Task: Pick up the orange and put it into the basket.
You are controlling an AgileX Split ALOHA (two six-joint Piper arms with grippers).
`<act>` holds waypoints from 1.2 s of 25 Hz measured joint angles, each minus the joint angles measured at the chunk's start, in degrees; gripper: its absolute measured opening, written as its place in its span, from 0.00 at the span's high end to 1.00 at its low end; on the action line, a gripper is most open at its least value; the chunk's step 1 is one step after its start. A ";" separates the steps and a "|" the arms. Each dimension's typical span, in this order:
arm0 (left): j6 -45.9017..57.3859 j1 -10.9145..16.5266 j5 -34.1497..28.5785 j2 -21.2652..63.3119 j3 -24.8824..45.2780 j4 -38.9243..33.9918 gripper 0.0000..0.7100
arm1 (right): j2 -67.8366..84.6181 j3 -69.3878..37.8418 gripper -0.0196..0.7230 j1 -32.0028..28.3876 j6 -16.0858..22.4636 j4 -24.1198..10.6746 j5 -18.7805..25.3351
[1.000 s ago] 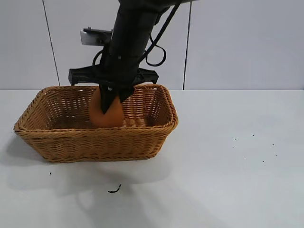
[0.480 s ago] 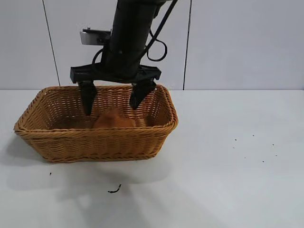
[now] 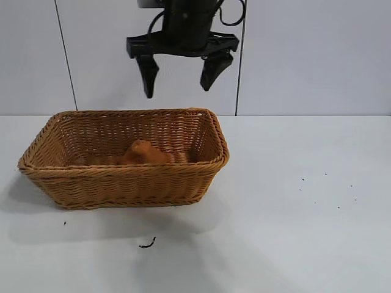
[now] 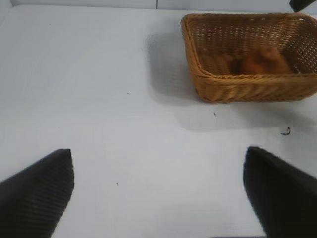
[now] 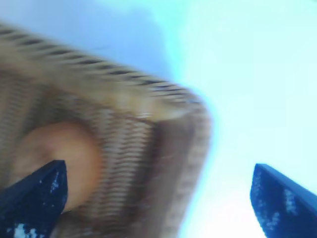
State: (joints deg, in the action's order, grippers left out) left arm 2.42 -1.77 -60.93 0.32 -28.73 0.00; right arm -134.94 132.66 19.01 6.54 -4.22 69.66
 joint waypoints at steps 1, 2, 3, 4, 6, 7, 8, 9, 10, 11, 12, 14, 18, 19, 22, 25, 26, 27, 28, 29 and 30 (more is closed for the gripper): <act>0.00 0.00 0.00 0.00 0.00 0.00 0.06 | 0.00 0.00 0.04 -1.78 0.00 0.00 0.00; 0.00 0.00 0.00 0.00 0.00 0.00 0.06 | 0.00 0.00 0.04 -3.24 0.00 0.00 0.00; 0.00 0.00 0.00 0.00 0.00 0.00 0.06 | 0.00 0.00 0.04 -4.97 0.00 0.00 0.00; 0.00 0.00 0.00 0.00 0.00 0.00 0.06 | 0.00 0.00 0.04 -6.65 0.00 0.00 0.00; 0.00 0.00 0.00 0.00 0.00 0.00 0.06 | 0.00 0.00 0.04 -9.64 0.00 0.27 0.00; 0.00 0.00 0.00 0.00 0.00 0.00 0.06 | 0.00 0.00 0.04 -11.16 0.00 0.66 0.00; 0.00 0.00 0.00 0.00 0.00 0.00 0.06 | 0.00 0.00 0.04 -12.59 0.14 1.20 0.00; 0.00 0.00 0.00 0.00 0.00 0.00 0.06 | 0.00 0.00 0.04 -13.67 0.19 1.69 0.00; 0.00 0.00 0.00 0.00 0.00 0.00 0.06 | 0.00 0.00 0.04 -14.78 0.24 2.27 0.00; 0.00 0.00 0.00 0.00 0.00 0.00 0.06 | 0.00 0.00 0.04 -15.64 0.24 2.83 0.00; 0.00 0.00 0.00 0.00 0.00 0.00 0.06 | 0.02 0.00 0.04 -16.17 0.26 3.16 0.00; 0.00 0.00 0.00 0.00 0.00 0.00 0.06 | 0.58 -0.86 0.04 -16.78 0.31 3.79 -0.04; 0.00 0.00 0.00 0.00 0.00 0.00 0.06 | 4.85 -8.05 0.04 -16.84 -0.39 3.59 -0.04; 0.00 0.00 0.00 0.00 0.00 0.00 0.06 | 6.41 -10.88 0.04 -16.84 -1.00 3.44 -0.12; 0.00 0.00 0.00 0.00 0.00 0.00 0.06 | 13.44 -20.50 0.04 -16.78 -1.98 3.25 -0.13; 0.00 0.00 0.00 0.00 0.00 0.00 0.06 | 21.83 -31.68 0.04 -16.78 -2.57 4.22 -0.14; 0.00 0.00 0.00 0.00 0.00 0.00 0.06 | 24.55 -35.84 0.04 -16.78 -2.88 4.22 -0.15; 0.00 0.00 0.00 0.00 0.00 0.00 0.06 | 28.02 -39.39 0.04 -16.78 -3.32 4.22 -0.13; 0.00 0.00 0.00 0.00 0.00 0.00 0.06 | 31.59 -43.70 0.04 -16.78 -3.90 4.22 0.00; 0.00 0.00 0.00 0.00 0.00 0.00 0.06 | 35.29 -47.98 0.04 -16.78 -4.47 4.59 0.00; 0.00 0.00 0.00 0.00 0.00 0.00 0.06 | 38.47 -51.48 0.04 -16.78 -5.00 4.79 0.00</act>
State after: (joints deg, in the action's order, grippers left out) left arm 2.42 -1.77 -60.93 0.32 -28.73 0.00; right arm -96.47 81.18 2.23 1.55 0.57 69.66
